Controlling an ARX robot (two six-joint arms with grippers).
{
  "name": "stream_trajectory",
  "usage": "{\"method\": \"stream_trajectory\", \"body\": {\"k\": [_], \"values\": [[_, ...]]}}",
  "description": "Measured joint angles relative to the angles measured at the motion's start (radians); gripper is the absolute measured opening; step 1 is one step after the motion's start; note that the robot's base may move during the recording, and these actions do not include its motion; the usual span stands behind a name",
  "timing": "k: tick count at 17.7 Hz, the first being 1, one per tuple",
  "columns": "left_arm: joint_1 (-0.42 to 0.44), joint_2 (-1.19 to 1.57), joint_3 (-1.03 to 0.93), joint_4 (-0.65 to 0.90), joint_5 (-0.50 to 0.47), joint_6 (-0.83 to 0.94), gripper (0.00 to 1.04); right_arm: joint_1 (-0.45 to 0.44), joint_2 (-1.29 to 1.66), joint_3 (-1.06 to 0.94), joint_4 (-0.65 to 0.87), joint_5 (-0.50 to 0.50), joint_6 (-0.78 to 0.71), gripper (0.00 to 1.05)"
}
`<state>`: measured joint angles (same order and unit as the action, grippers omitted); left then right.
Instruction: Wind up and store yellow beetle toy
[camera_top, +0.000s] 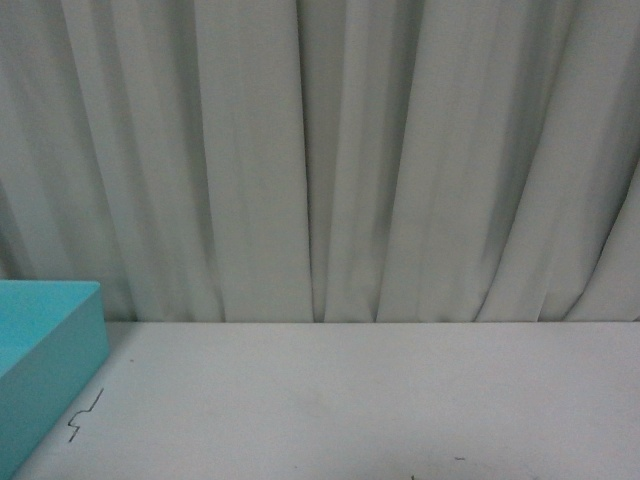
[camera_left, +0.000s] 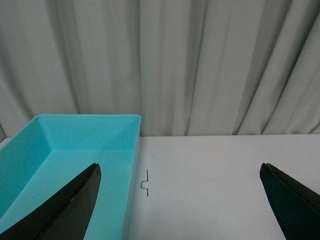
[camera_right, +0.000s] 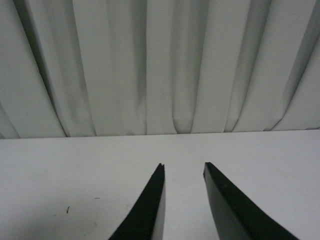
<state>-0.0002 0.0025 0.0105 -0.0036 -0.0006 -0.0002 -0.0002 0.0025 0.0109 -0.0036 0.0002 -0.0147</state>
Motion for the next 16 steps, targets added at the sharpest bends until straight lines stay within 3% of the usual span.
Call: {"method": "stream_trajectory", "body": {"k": [2, 4, 7, 8, 9, 10, 13, 16], "values": [[0.000, 0.000, 0.000, 0.000, 0.000, 0.000, 0.98, 0.000, 0.000, 0.000, 0.000, 0.000, 0.000, 0.47], [0.000, 0.000, 0.000, 0.000, 0.000, 0.000, 0.98, 0.000, 0.000, 0.000, 0.000, 0.000, 0.000, 0.75], [0.000, 0.000, 0.000, 0.000, 0.000, 0.000, 0.98, 0.000, 0.000, 0.000, 0.000, 0.000, 0.000, 1.00], [-0.005, 0.005, 0.005, -0.028, -0.014, -0.011, 0.98, 0.000, 0.000, 0.000, 0.000, 0.000, 0.000, 0.97], [-0.069, 0.117, 0.091, -0.228, -0.146, -0.101, 0.98, 0.000, 0.000, 0.000, -0.001, 0.001, 0.000, 0.98], [-0.089, 0.278, 0.170, -0.291, -0.227, -0.216, 0.98, 0.000, 0.000, 0.000, 0.000, -0.001, 0.000, 0.98], [-0.034, 0.542, 0.236, -0.037, -0.231, -0.282, 0.98, 0.000, 0.000, 0.000, -0.001, 0.000, 0.000, 0.98], [-0.064, 0.926, 0.325, 0.257, -0.143, -0.204, 0.98, 0.000, 0.000, 0.000, -0.001, 0.002, 0.000, 0.98]]}}
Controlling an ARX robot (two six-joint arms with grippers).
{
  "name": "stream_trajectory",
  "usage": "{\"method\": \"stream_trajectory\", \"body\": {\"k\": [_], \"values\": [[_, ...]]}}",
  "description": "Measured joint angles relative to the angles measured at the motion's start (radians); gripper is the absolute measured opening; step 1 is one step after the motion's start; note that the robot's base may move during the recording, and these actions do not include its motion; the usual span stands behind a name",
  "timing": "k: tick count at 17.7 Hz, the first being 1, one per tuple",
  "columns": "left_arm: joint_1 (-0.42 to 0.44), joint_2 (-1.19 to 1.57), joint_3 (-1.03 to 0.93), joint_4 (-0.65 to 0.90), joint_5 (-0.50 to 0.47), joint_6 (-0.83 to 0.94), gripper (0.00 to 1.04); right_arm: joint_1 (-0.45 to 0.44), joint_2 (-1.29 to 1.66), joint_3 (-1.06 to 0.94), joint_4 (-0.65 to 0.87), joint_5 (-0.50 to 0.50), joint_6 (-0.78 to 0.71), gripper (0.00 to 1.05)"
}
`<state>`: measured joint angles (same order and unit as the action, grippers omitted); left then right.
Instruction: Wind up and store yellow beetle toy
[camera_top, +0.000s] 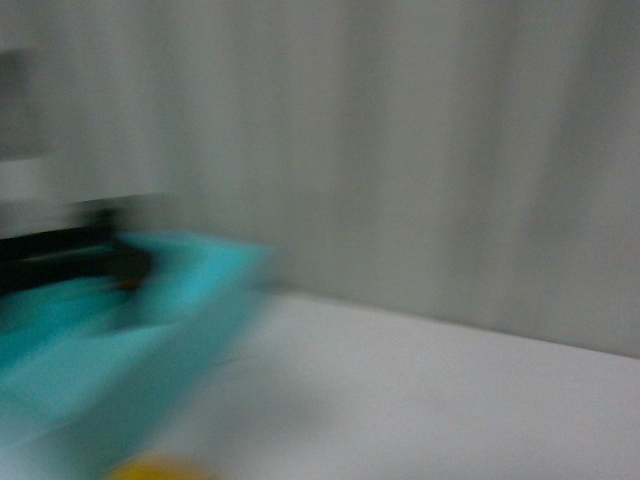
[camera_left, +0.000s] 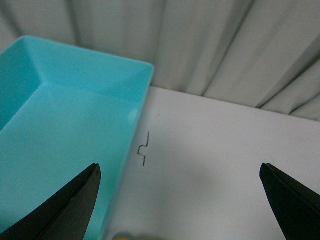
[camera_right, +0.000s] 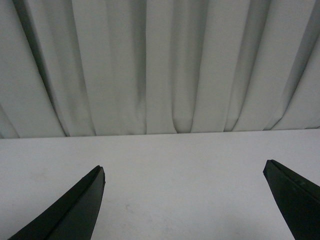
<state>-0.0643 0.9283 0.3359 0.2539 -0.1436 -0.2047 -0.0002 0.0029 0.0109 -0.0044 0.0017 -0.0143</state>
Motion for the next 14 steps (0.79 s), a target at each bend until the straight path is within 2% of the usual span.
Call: {"method": "stream_trajectory", "body": {"k": [1, 3, 5, 8, 9, 10, 14], "values": [[-0.016, 0.116, 0.050, 0.062, 0.030, 0.044, 0.98, 0.000, 0.000, 0.000, -0.001, -0.001, 0.000, 0.98], [-0.024, 0.317, 0.180, 0.112, 0.162, 0.195, 0.98, 0.000, 0.000, 0.000, 0.000, -0.001, 0.000, 0.98], [-0.013, 0.441, 0.262, 0.027, 0.278, 0.399, 0.98, 0.000, 0.000, 0.000, 0.000, -0.001, 0.000, 0.98], [0.019, 0.519, 0.336, -0.181, 0.355, 0.747, 0.98, 0.000, 0.000, 0.000, 0.000, -0.001, 0.000, 0.98], [0.022, 0.530, 0.364, -0.251, 0.352, 0.854, 0.98, 0.000, 0.000, 0.000, 0.000, -0.001, 0.000, 0.98], [0.024, 0.545, 0.396, -0.337, 0.330, 1.033, 0.98, 0.000, 0.000, 0.000, 0.000, -0.001, 0.000, 0.98], [0.010, 0.603, 0.431, -0.542, 0.244, 1.382, 0.98, 0.000, 0.000, 0.000, 0.000, -0.001, 0.000, 0.98]]}}
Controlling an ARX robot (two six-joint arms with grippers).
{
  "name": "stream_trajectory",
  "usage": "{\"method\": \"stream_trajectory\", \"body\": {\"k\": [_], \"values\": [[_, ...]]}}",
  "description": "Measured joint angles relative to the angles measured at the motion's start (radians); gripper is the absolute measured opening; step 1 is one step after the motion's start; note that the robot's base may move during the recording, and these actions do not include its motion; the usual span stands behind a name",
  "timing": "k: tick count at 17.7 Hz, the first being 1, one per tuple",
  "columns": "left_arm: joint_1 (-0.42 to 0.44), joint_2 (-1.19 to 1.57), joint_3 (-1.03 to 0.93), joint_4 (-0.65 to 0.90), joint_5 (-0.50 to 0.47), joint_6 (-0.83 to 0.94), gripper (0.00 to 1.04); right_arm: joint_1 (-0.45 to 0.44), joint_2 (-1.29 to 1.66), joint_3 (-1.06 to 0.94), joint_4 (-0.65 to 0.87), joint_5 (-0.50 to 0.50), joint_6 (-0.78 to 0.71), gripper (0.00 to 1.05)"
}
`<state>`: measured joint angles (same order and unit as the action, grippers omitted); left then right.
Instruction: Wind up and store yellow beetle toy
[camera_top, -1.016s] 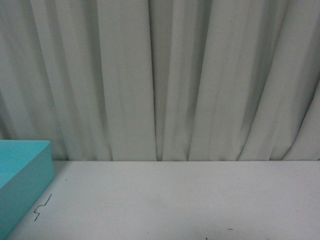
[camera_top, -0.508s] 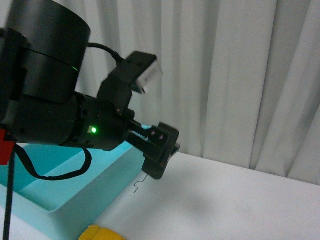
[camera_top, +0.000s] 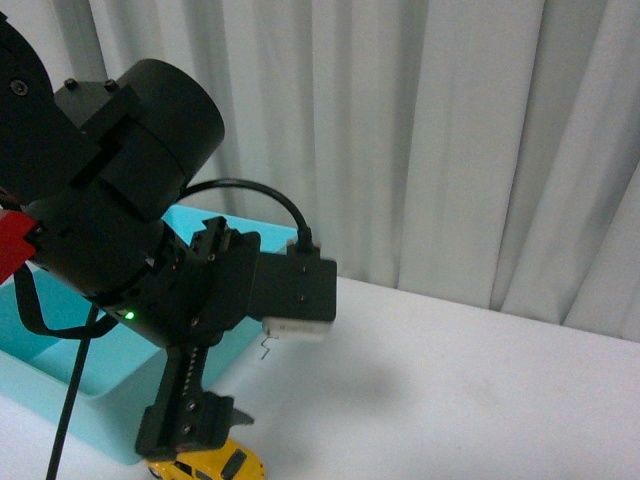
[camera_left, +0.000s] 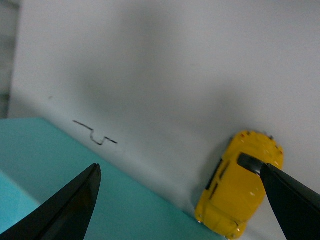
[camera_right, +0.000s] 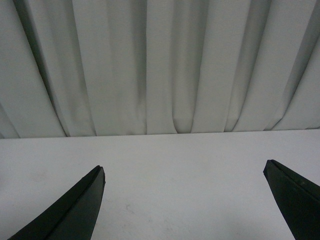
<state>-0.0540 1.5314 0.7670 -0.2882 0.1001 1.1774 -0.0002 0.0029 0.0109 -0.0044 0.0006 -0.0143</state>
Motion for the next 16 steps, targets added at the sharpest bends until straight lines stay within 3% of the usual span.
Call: {"method": "stream_trajectory", "body": {"k": [6, 16], "values": [[-0.015, 0.073, -0.001, -0.042, -0.113, 0.248, 0.98, 0.000, 0.000, 0.000, 0.000, 0.000, 0.000, 0.98], [0.040, 0.202, -0.057, 0.045, -0.145, 0.360, 0.98, 0.000, 0.000, 0.000, 0.000, 0.000, 0.000, 0.98]]}}
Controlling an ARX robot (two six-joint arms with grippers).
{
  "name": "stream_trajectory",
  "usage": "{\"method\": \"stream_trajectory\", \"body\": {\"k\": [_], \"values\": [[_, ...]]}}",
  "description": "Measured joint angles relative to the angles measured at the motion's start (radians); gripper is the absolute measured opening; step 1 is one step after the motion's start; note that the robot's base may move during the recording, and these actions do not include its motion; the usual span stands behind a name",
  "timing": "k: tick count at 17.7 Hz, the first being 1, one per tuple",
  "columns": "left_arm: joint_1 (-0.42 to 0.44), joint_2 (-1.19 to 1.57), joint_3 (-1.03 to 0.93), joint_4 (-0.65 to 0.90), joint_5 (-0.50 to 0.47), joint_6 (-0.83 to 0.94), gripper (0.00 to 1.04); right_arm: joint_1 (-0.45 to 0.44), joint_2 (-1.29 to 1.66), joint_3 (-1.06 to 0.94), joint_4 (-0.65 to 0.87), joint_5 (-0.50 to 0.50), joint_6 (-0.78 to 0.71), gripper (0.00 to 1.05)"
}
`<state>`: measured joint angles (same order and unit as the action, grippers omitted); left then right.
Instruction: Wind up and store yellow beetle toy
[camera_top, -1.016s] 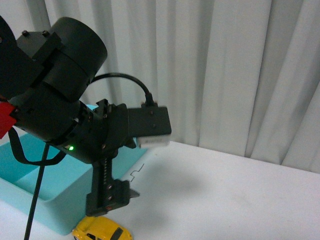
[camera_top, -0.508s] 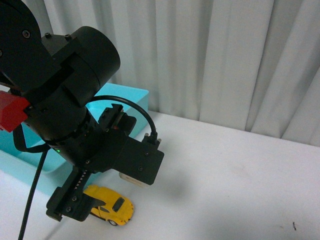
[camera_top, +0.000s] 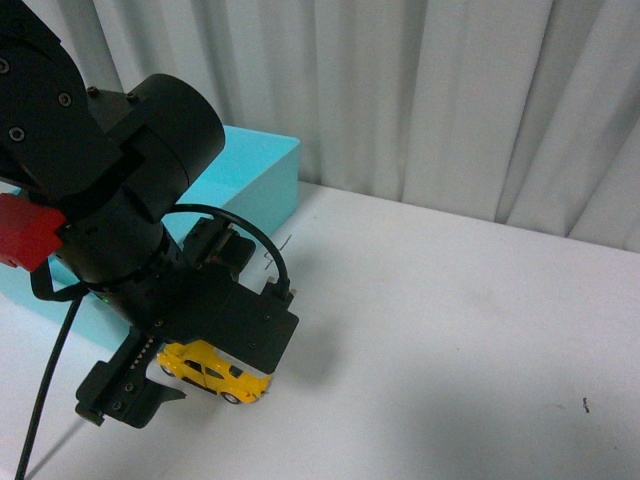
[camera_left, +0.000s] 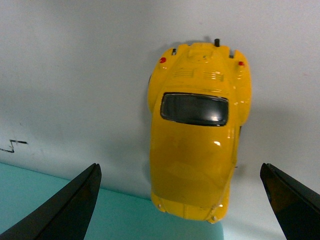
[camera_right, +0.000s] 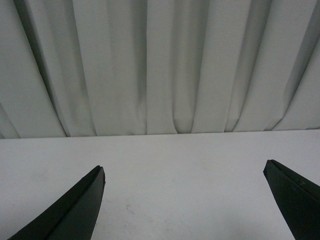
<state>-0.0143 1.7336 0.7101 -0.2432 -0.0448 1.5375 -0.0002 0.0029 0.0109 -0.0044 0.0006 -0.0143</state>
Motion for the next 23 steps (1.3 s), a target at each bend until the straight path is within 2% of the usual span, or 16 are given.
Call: {"method": "stream_trajectory", "body": {"k": [1, 2, 4, 6, 8, 10, 11, 15, 18, 19, 21, 23], "values": [[0.007, 0.014, -0.001, 0.016, -0.001, 0.007, 0.98, 0.000, 0.000, 0.000, 0.000, 0.000, 0.000, 0.98], [0.010, 0.024, -0.002, 0.023, 0.000, 0.009, 0.91, 0.000, 0.000, 0.000, 0.000, 0.000, 0.000, 0.98], [0.010, 0.037, -0.002, 0.029, -0.001, 0.008, 0.73, 0.000, 0.000, 0.000, 0.000, 0.000, 0.000, 0.98], [0.005, 0.048, -0.002, 0.036, -0.004, -0.013, 0.50, 0.000, 0.000, 0.000, 0.000, 0.000, 0.000, 0.98], [-0.002, 0.048, 0.003, 0.034, -0.005, -0.031, 0.40, 0.000, 0.000, 0.000, 0.000, 0.000, 0.000, 0.98], [-0.013, 0.045, 0.016, -0.003, 0.005, -0.074, 0.40, 0.000, 0.000, 0.000, 0.000, 0.000, 0.000, 0.98], [-0.027, 0.026, 0.018, -0.047, 0.055, -0.125, 0.40, 0.000, 0.000, 0.000, 0.000, 0.000, 0.000, 0.98], [-0.071, -0.163, 0.111, -0.174, 0.349, -0.369, 0.40, 0.000, 0.000, 0.000, 0.000, 0.000, 0.000, 0.98], [-0.003, -0.279, 0.191, -0.125, 0.534, -0.548, 0.39, 0.000, 0.000, 0.000, 0.000, 0.000, 0.000, 0.98], [0.040, -0.290, 0.222, -0.057, 0.545, -0.605, 0.39, 0.000, 0.000, 0.000, 0.000, 0.000, 0.000, 0.98], [0.163, -0.261, 0.278, 0.123, 0.465, -0.757, 0.39, 0.000, 0.000, 0.000, 0.000, 0.000, 0.000, 0.98], [0.275, -0.169, 0.323, 0.204, 0.302, -0.865, 0.39, 0.000, 0.000, 0.000, 0.000, 0.000, 0.000, 0.98]]}}
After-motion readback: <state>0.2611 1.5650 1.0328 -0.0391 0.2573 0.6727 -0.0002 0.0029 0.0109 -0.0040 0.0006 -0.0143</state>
